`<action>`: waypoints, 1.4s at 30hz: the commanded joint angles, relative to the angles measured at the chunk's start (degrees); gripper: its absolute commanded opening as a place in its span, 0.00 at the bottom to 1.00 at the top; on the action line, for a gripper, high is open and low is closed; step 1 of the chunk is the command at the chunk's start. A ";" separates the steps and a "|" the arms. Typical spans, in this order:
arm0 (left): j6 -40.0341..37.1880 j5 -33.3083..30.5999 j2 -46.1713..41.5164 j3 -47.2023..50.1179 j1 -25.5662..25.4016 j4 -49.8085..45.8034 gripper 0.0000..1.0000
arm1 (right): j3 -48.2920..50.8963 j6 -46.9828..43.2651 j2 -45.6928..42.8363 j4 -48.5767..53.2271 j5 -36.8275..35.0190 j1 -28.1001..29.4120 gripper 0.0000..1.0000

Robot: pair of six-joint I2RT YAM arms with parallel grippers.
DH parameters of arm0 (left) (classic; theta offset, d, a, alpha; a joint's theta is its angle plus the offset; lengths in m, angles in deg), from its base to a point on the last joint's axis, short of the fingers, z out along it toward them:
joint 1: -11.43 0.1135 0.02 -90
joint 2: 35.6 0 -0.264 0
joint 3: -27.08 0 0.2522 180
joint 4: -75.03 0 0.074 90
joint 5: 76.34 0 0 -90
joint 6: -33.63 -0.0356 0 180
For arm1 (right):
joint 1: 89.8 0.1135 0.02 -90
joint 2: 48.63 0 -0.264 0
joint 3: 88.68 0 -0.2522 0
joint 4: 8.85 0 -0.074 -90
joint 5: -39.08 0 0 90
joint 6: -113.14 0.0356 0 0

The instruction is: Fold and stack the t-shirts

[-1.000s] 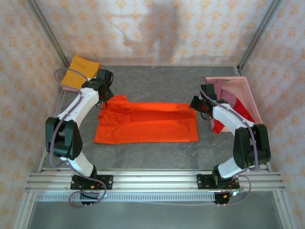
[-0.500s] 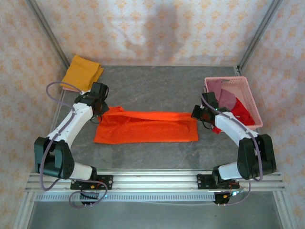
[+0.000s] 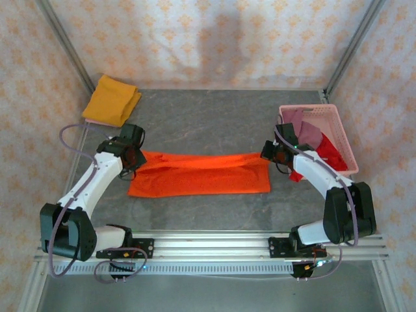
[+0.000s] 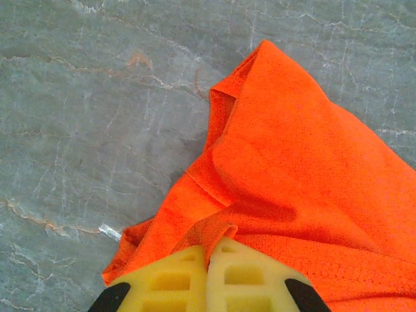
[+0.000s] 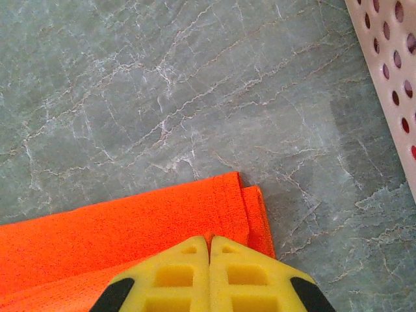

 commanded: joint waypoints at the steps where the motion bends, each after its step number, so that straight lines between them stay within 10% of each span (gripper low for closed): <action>1: 0.82 -0.50 -1.33 1.25 0.37 -3.26 0.00 | -1.04 0.62 0.02 1.22 -0.47 0.20 0.00; 42: 2.32 -2.90 -0.76 12.79 0.41 0.51 0.00 | 9.61 3.83 -3.41 1.19 4.94 0.65 0.00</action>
